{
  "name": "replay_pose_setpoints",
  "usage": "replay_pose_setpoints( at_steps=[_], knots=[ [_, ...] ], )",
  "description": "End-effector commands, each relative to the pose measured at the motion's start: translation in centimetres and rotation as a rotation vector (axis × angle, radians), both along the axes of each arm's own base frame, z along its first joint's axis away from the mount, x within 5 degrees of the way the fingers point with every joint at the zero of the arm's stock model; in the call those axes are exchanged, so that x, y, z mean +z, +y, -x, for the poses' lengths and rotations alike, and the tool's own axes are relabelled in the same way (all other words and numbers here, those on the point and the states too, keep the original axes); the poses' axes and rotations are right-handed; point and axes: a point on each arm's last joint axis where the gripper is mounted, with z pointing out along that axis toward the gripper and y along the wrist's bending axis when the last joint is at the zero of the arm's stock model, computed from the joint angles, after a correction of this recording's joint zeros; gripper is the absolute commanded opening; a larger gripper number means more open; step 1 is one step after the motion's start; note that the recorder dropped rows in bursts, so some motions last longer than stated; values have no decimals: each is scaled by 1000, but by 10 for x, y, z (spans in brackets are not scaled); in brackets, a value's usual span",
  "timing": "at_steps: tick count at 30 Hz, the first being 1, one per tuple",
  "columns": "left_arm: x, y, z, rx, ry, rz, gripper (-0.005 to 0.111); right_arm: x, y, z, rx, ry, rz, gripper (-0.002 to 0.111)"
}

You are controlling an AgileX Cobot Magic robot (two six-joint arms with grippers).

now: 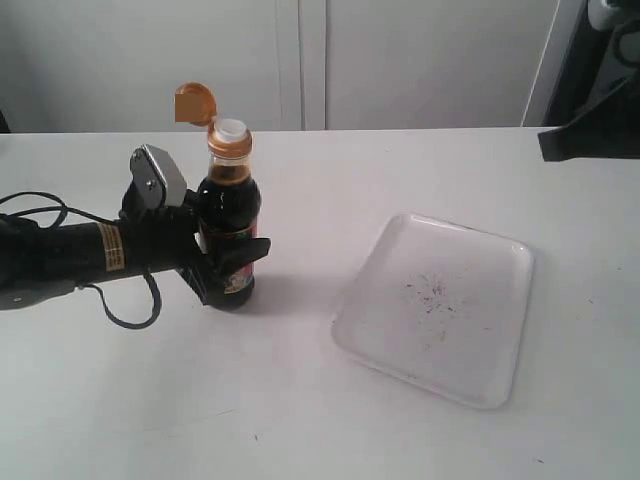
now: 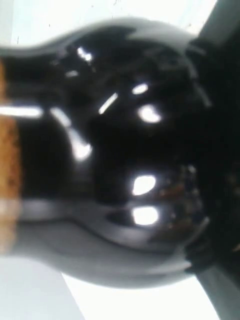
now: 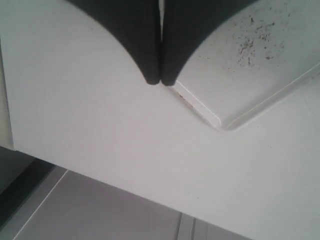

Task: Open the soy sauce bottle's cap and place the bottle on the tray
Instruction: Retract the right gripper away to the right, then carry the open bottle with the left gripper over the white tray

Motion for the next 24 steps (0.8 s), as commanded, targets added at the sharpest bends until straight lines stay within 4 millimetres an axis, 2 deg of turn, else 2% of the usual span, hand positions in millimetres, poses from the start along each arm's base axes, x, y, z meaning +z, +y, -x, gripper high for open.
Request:
replay_pose_setpoints(
  at_steps=[1,8,11,21,24],
  knots=[
    [16,-1,2,-3,-45,33,0,9,-3,10,-4,-74,-6,0],
    [42,0,2,42,-77,93,0,8,-3,13,-9,-73,-20,0],
    [51,-7,5,56,-75,136,0,8,-3,13,-9,-77,-20,0],
    [61,-67,31,51,-58,263,0,7,-3,12,-12,-73,-25,0],
    [63,-78,37,53,-57,284,0,2,-2,9,-12,-52,-22,0]
  ],
)
